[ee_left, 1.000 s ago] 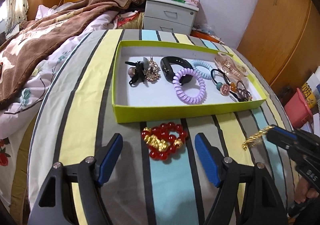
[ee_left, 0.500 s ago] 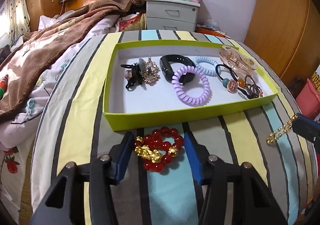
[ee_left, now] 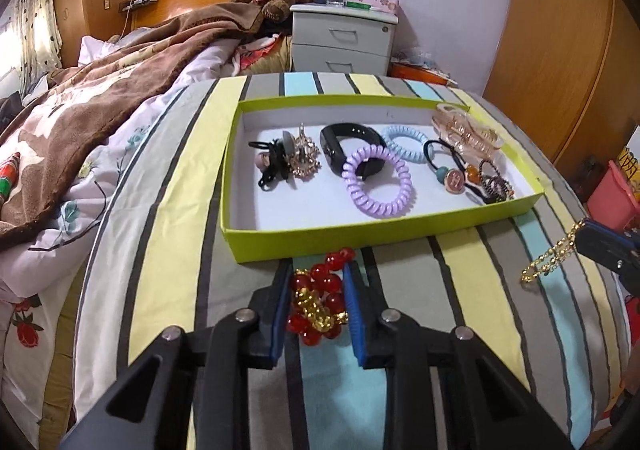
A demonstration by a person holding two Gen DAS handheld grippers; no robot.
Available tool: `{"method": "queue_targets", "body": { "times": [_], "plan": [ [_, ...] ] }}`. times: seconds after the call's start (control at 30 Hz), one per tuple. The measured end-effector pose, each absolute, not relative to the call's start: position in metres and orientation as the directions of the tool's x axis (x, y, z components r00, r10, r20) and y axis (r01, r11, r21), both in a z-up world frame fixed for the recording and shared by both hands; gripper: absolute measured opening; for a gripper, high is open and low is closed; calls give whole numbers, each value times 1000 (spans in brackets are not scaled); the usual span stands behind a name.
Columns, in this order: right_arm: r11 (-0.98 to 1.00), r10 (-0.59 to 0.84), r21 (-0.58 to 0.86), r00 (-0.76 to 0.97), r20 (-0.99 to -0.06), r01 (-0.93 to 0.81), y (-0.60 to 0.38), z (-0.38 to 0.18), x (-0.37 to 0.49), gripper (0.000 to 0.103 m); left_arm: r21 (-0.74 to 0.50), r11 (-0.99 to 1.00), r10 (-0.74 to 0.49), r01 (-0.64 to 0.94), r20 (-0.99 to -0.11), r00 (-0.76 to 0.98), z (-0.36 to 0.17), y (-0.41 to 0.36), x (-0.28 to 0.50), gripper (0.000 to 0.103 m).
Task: Organize jewelry
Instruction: 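Carry the red bracelet in the left tool and chain in the right tool into the box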
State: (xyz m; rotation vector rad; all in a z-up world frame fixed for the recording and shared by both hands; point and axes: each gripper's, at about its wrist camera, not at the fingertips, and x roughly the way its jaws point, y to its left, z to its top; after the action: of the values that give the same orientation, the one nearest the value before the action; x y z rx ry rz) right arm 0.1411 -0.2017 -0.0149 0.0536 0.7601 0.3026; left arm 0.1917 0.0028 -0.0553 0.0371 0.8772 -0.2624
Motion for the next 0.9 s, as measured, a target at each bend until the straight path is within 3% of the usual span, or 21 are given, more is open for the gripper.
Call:
{"method": "queue_targets", "body": {
  "times": [0.53,0.9],
  "plan": [
    [950,306,159,709,-635,-268,-207,21,153,6,-161,952,-296,259,-696,654,-6,24,183,27],
    [931,359,192,675,-644,-312,-197,39,203,6,-180,954,-294,239,-708,642,-1,30,217,28]
  ]
}}
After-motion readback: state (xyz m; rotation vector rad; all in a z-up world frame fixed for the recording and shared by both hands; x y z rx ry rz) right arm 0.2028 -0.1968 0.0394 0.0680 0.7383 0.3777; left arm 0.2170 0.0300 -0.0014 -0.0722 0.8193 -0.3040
